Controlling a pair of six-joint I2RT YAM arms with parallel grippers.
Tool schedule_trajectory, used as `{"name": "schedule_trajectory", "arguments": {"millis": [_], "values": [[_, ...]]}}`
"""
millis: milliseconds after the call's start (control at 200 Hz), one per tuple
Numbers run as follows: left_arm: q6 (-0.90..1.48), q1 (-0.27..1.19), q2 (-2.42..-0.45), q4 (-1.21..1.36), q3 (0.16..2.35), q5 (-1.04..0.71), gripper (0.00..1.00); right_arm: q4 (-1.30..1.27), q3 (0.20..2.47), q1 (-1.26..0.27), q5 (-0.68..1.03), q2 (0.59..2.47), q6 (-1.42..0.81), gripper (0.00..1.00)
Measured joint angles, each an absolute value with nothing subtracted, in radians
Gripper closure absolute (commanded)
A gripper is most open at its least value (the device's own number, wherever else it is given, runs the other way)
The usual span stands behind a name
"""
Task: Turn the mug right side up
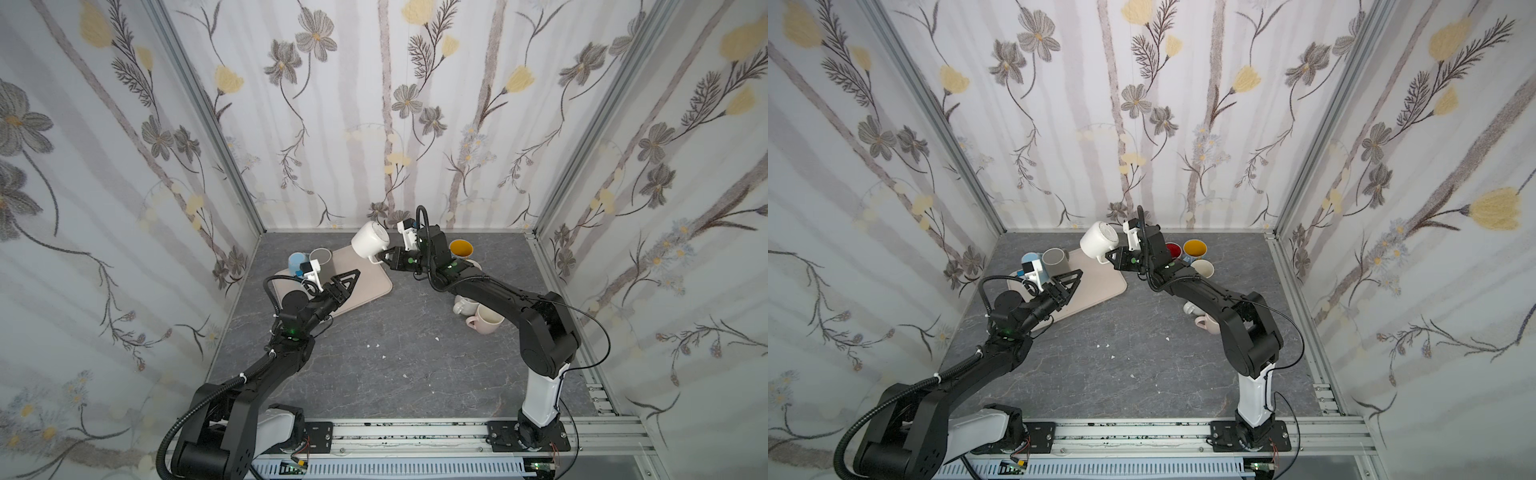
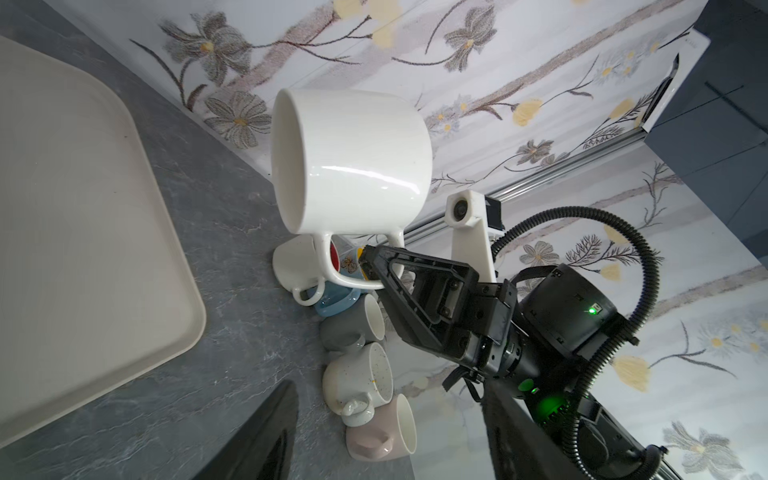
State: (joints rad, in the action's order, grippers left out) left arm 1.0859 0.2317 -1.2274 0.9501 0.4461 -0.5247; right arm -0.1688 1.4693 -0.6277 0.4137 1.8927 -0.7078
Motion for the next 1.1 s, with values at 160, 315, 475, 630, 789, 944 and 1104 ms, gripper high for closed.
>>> {"name": "schedule_trajectory", "arguments": {"millis": [160,315,475,630,789,944,1104], "values": [[1.16,0.265,-1.346,1.104,0.47,-0.517,0.39,-0.268,1.408,-0.629,0.477,1.87,-0.8,1.0],[1.225,0.273,-1.42,1.222,0.518,-0.501,0.4,-0.334,1.374,-0.628,0.525,1.855,-0.856,1.0],[1.261,0.282,-1.45,1.262,0.528,-0.49,0.42,-0.416,1.308,-0.626,0.545,1.819,-0.915,1.0],[1.29,0.295,-1.473,1.281,0.531,-0.463,0.42,-0.48,1.266,-0.619,0.561,1.794,-0.957,1.0],[1.314,0.318,-1.515,1.286,0.566,-0.454,0.44,-0.52,1.25,-0.615,0.57,1.784,-0.987,1.0],[1.351,0.332,-1.583,1.332,0.607,-0.453,0.57,-0.551,1.237,-0.614,0.584,1.779,-1.016,1.0],[1.414,0.344,-1.666,1.432,0.669,-0.483,0.77,-0.588,1.224,-0.608,0.596,1.774,-1.048,1.0]]}}
